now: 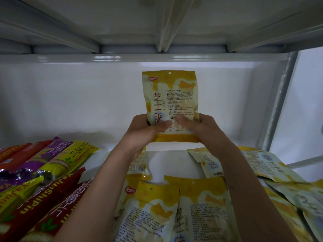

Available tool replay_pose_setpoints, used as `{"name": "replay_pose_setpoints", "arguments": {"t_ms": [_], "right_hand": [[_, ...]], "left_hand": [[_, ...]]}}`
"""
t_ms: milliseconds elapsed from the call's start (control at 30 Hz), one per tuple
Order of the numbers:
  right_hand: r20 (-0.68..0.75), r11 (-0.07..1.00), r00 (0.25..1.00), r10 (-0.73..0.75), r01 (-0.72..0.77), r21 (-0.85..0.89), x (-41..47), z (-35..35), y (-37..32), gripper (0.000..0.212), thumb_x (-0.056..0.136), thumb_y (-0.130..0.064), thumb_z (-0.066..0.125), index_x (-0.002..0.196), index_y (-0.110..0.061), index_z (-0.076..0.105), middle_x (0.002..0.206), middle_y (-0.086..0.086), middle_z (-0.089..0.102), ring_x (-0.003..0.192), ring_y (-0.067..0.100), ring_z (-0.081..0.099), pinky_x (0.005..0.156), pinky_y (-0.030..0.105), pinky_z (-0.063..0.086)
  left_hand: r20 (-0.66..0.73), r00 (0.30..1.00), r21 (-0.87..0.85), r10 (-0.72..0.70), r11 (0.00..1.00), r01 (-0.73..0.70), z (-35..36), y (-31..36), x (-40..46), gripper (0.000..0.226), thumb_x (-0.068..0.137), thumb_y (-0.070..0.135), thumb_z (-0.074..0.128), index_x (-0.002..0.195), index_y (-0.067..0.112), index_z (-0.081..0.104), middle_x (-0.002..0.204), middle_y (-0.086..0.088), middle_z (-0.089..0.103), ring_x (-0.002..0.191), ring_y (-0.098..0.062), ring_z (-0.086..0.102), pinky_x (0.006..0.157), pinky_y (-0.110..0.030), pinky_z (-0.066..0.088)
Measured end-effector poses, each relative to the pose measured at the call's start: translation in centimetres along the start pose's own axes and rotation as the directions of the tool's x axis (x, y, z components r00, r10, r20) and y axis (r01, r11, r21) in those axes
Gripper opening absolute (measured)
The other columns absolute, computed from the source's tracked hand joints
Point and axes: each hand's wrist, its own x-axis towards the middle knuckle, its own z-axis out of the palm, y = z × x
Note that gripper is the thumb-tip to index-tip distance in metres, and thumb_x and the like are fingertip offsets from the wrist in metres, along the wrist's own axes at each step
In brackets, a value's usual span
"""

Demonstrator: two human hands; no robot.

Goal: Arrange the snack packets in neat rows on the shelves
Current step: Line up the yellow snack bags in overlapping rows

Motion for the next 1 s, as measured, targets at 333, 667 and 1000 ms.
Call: {"name": "replay_pose_setpoints", "arguments": {"t_ms": [333, 667, 1000], "right_hand": [[0.131, 0.964, 0.991, 0.007, -0.042, 0.264, -0.9, -1.2, -0.9, 0.028, 0.098, -0.016, 0.066, 0.123, -0.004, 0.07, 0.118, 0.01, 0.077, 0.111, 0.028, 0.074, 0.091, 0.037, 0.063], [0.131, 0.975, 0.99, 0.044, -0.071, 0.209, -1.3, -1.3, -1.6, 0.034, 0.096, -0.029, 0.07, 0.122, -0.008, 0.072, 0.116, 0.007, 0.078, 0.109, 0.026, 0.075, 0.095, 0.04, 0.058], [0.211, 0.998, 0.977, 0.025, -0.036, 0.047, -1.7, -1.5, -1.3, 0.034, 0.089, -0.03, 0.074, 0.121, -0.019, 0.073, 0.113, 0.001, 0.079, 0.095, 0.021, 0.077, 0.075, 0.031, 0.062]], "left_hand": [[0.129, 0.984, -0.26, -0.124, 0.953, 0.155, -0.7, 0.8, -0.3, 0.027, 0.096, 0.007, 0.069, 0.123, 0.008, 0.07, 0.118, -0.009, 0.078, 0.107, -0.022, 0.076, 0.083, -0.027, 0.063], [0.062, 0.991, -0.242, -0.121, 0.961, 0.132, -0.6, 1.0, 0.0, 0.026, 0.099, 0.01, 0.066, 0.125, 0.005, 0.069, 0.111, -0.01, 0.08, 0.102, -0.027, 0.078, 0.083, -0.037, 0.066], [0.13, 0.984, -0.245, -0.121, 0.958, 0.15, -1.5, 0.9, -0.4, 0.025, 0.097, 0.0, 0.065, 0.121, 0.004, 0.071, 0.114, -0.013, 0.079, 0.106, -0.028, 0.077, 0.09, -0.036, 0.063]]}}
